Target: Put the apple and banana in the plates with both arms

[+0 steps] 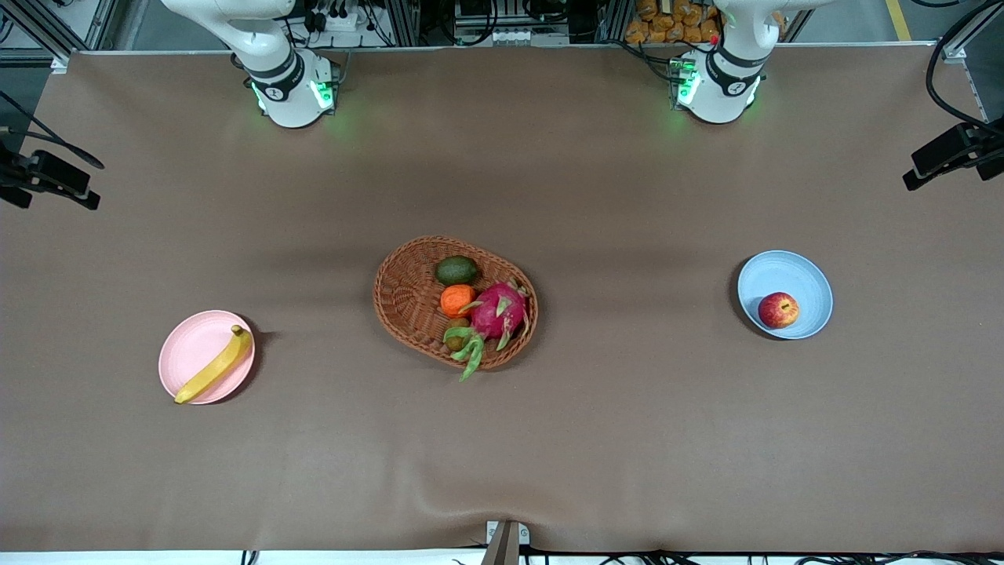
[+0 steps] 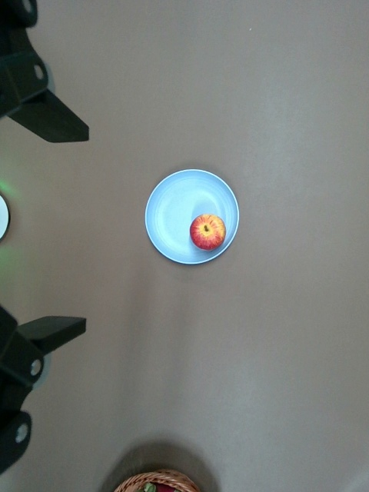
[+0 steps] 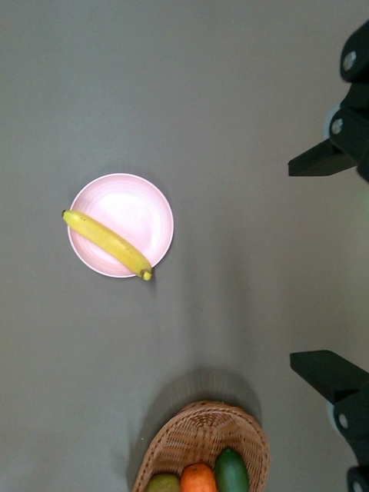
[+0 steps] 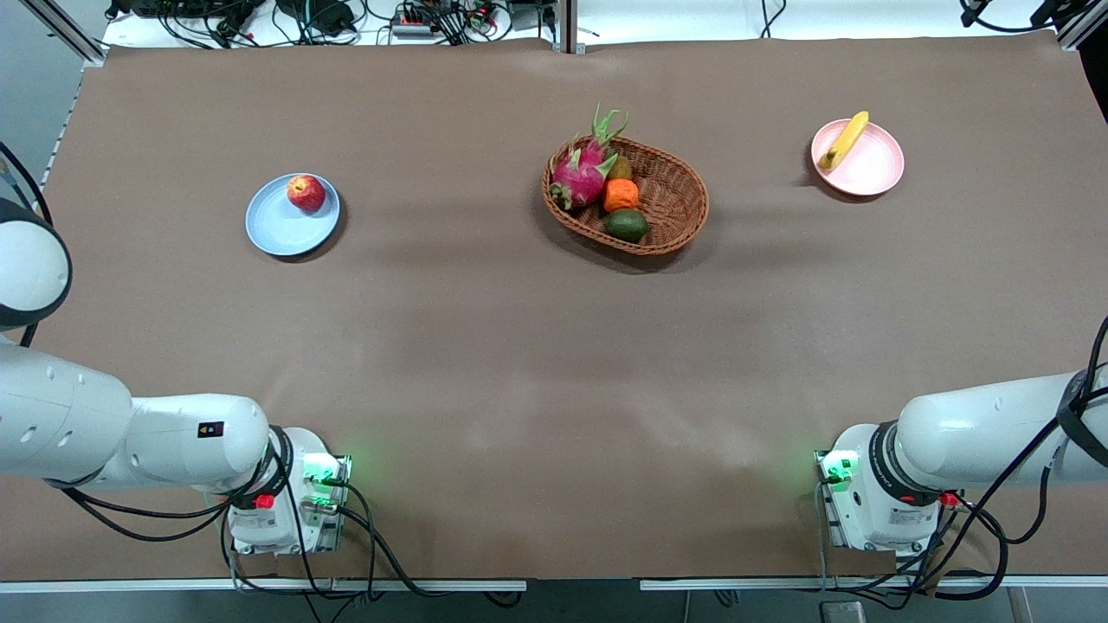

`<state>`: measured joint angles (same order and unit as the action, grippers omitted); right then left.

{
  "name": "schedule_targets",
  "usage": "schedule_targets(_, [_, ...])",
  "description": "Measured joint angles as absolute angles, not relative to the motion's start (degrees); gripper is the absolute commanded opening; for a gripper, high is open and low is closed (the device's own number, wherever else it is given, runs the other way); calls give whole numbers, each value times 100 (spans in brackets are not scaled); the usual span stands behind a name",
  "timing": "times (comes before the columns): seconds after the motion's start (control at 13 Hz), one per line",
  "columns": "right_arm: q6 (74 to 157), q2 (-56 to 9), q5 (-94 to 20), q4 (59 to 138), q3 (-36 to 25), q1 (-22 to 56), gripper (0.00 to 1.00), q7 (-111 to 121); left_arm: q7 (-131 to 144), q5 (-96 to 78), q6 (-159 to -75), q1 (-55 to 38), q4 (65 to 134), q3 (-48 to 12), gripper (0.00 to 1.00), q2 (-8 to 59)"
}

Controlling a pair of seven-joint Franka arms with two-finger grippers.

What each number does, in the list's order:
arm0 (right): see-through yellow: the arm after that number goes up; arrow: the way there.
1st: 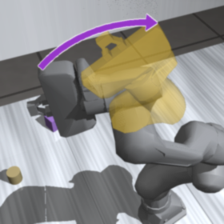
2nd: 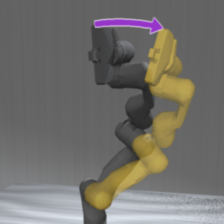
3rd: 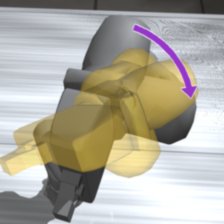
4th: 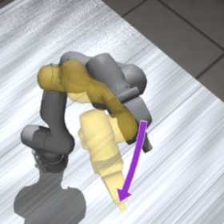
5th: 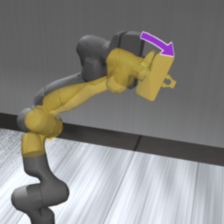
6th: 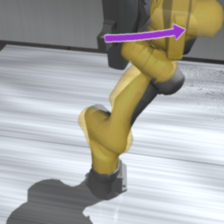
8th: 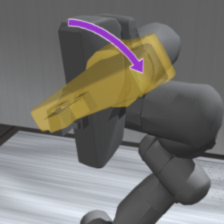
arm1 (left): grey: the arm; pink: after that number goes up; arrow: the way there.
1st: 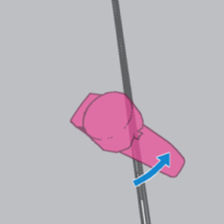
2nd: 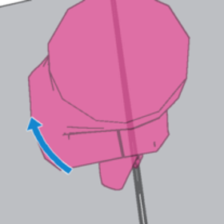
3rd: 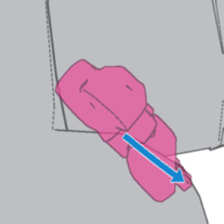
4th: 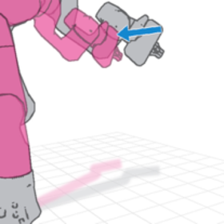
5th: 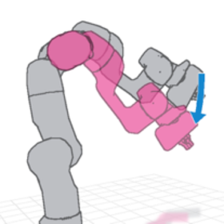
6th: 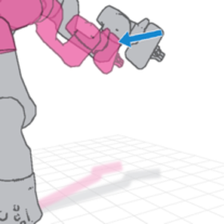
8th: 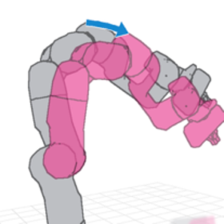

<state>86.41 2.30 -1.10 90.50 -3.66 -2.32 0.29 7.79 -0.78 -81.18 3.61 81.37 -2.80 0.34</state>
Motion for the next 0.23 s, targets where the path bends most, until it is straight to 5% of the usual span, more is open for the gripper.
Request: schedule_targets(0.23, [8527, 230, -110, 8989, -381, -263, 100, -144, 772, -51, -8118, 379, 8139, -278, 100, 38])
